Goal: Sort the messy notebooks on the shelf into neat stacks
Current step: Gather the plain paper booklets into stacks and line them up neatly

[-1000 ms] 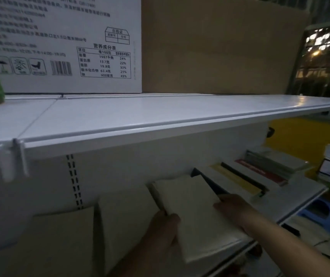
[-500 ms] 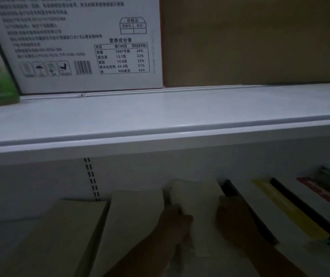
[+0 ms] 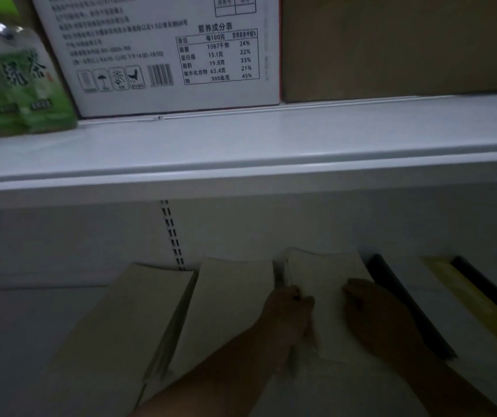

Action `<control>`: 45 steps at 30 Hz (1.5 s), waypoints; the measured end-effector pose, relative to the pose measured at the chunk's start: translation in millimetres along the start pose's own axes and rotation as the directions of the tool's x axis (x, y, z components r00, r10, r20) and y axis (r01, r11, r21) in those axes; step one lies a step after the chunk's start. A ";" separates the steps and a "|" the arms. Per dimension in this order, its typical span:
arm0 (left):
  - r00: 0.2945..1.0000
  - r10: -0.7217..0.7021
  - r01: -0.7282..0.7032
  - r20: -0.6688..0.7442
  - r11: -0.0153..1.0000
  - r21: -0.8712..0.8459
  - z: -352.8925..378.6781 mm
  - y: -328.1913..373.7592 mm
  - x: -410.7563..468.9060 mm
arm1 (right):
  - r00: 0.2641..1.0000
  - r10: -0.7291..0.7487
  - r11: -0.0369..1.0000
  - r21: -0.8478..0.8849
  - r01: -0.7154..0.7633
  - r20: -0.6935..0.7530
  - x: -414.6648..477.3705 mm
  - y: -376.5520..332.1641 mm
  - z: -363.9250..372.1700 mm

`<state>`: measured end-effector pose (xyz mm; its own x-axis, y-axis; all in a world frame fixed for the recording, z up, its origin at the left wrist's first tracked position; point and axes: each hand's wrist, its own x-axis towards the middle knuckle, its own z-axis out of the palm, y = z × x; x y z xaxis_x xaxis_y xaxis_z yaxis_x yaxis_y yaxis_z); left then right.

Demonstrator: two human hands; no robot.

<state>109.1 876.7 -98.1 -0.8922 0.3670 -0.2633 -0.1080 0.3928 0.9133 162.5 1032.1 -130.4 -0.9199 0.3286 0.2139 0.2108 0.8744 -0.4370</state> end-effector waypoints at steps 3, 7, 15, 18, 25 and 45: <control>0.996 0.032 -0.035 0.082 0.999 0.036 -10.8 7.4 -17.5 | 0.994 0.052 0.996 -0.080 -0.045 0.091 1.4 -2.3 -1.7; 0.976 0.153 -0.188 0.154 0.952 0.243 -57.8 11.0 -43.6 | 0.994 0.036 0.940 -0.342 0.003 0.107 -4.2 -23.5 -12.9; 0.944 0.328 -0.146 -0.016 0.461 0.875 -313.2 -32.2 -81.8 | 0.946 -0.313 0.810 -0.496 0.312 0.083 -12.7 -219.9 14.1; 0.961 0.229 0.044 -0.158 0.436 0.899 -396.9 -71.1 -113.7 | 0.832 -0.504 0.762 -0.333 0.555 0.233 -36.3 -319.7 61.8; 0.927 0.050 0.298 -0.373 0.505 0.810 -522.6 -192.6 -208.4 | 0.589 -0.628 0.640 -0.094 0.763 0.508 -89.1 -481.8 174.6; 0.836 -0.198 0.512 -0.513 0.620 0.595 -730.7 -298.0 -219.6 | 0.557 -0.743 0.618 0.060 0.784 0.372 -11.0 -708.5 381.5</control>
<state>16.7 62.8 -85.2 -0.9489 -0.2033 -0.2415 -0.2626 0.9328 0.2466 -102.9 272.7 -156.4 -0.7916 -0.5993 0.1191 -0.6110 0.7763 -0.1548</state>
